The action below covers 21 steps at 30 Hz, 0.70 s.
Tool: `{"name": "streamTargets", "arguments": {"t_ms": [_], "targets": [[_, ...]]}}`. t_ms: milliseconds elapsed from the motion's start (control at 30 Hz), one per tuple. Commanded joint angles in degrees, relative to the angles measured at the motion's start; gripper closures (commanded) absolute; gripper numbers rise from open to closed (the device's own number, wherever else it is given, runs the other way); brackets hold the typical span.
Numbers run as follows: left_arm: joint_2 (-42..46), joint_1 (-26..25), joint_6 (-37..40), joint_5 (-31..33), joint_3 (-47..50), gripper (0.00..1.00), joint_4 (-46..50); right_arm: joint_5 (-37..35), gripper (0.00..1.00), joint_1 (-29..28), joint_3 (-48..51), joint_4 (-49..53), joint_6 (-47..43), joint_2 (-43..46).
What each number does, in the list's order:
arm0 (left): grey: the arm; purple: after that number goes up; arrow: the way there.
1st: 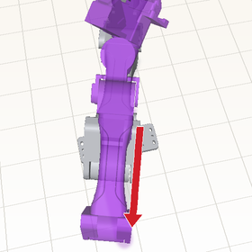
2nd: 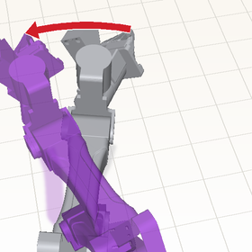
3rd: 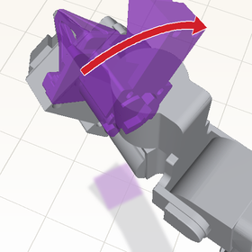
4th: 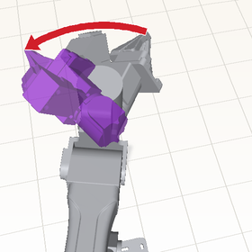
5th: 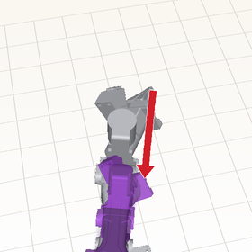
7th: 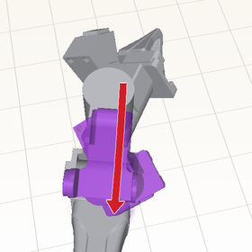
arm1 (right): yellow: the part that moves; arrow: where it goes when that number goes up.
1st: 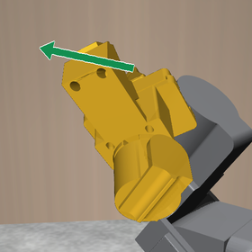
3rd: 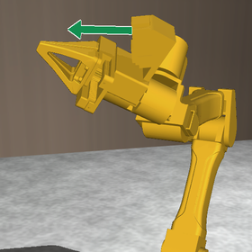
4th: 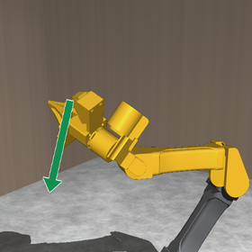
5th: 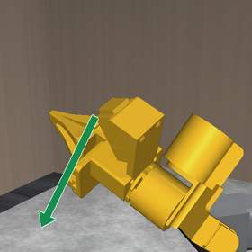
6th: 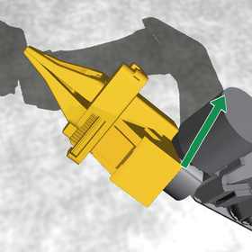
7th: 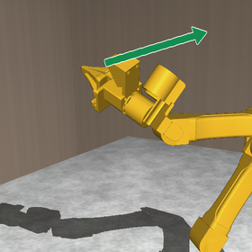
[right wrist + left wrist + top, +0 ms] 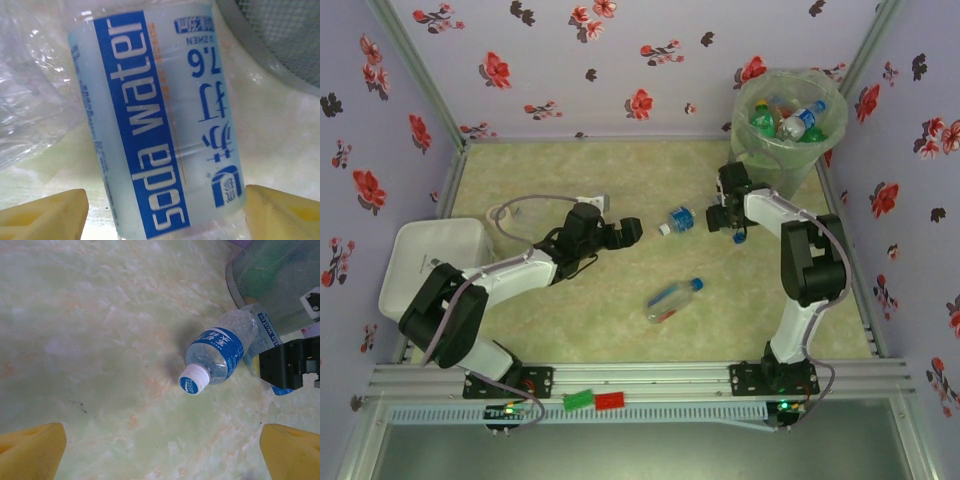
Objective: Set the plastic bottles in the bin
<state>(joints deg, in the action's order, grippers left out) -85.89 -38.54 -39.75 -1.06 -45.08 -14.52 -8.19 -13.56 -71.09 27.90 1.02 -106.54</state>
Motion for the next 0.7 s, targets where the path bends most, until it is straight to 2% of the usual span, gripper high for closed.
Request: {"name": "streamTargets", "arguments": {"t_ms": [0, 167, 300, 667], "targets": [[0.9, 0.5, 1.3, 0.9, -0.4, 0.00, 0.2, 0.3, 0.23, 0.0, -1.4, -0.9, -0.9, -0.4], [0.9, 0.5, 1.5, 0.9, 0.2, 0.00, 0.2, 1.9, 0.43, 0.0, -0.8, -1.6, -1.0, -0.2], [0.4, 0.4, 1.6, 0.7, -0.4, 0.00, 0.7, 2.7, 0.53, -0.1, -0.3, -0.8, -0.7, 1.2], [-0.5, 0.5, 2.7, 0.5, -2.5, 0.00, -0.1, 8.0, 0.54, -0.8, 7.5, 0.9, 3.7, 14.1]]}}
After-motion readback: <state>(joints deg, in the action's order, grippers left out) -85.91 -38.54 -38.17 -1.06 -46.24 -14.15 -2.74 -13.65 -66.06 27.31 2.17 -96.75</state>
